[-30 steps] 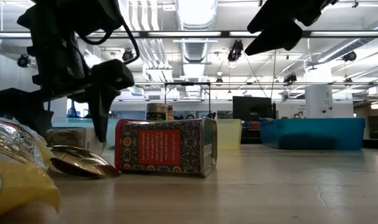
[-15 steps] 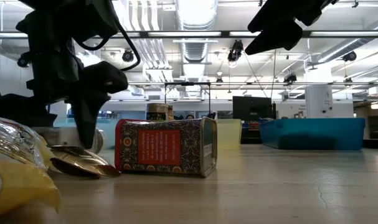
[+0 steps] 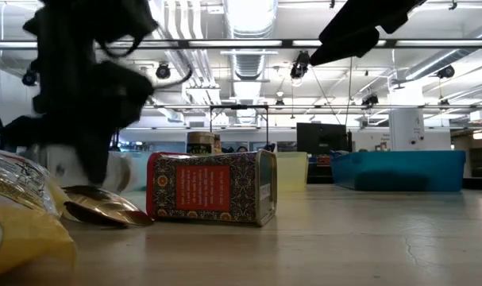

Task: Pick & Place Food Item
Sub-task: Put the white seasoning bottle into the yellow bin

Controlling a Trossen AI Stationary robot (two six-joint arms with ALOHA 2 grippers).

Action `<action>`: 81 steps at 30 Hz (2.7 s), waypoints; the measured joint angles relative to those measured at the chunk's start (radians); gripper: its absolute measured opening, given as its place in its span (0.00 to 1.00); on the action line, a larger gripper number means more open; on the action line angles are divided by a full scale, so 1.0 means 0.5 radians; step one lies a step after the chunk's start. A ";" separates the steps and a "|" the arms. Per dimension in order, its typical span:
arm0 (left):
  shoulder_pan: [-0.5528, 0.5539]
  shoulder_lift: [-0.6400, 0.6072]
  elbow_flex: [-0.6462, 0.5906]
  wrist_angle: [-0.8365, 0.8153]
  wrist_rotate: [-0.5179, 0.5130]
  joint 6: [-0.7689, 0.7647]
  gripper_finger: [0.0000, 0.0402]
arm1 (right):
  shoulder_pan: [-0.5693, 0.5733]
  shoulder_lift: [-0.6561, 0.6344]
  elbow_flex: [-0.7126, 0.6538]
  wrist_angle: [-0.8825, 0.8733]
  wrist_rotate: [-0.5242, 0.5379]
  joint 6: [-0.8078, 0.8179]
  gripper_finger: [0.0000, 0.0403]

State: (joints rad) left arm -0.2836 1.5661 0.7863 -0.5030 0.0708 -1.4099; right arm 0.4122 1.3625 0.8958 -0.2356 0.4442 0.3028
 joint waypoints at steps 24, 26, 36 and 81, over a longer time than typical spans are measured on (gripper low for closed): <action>-0.224 -0.305 0.286 0.504 -0.269 1.556 0.47 | -0.046 0.528 0.319 0.959 -0.417 0.082 0.83; -0.224 -0.305 0.285 0.566 -0.269 1.619 0.47 | -0.043 0.610 0.408 0.939 -0.438 0.081 0.83; -0.297 -0.304 0.285 0.612 -0.263 1.781 0.47 | -0.048 0.804 0.791 0.620 -0.265 0.055 0.83; -0.435 -0.305 0.286 0.804 -0.288 1.899 0.47 | -0.085 0.856 0.781 0.838 -0.556 0.045 0.83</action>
State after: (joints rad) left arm -0.5011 1.4136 0.9295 -0.1011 -0.0733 -0.4604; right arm 0.3695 1.7903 1.2861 0.1836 0.1661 0.3251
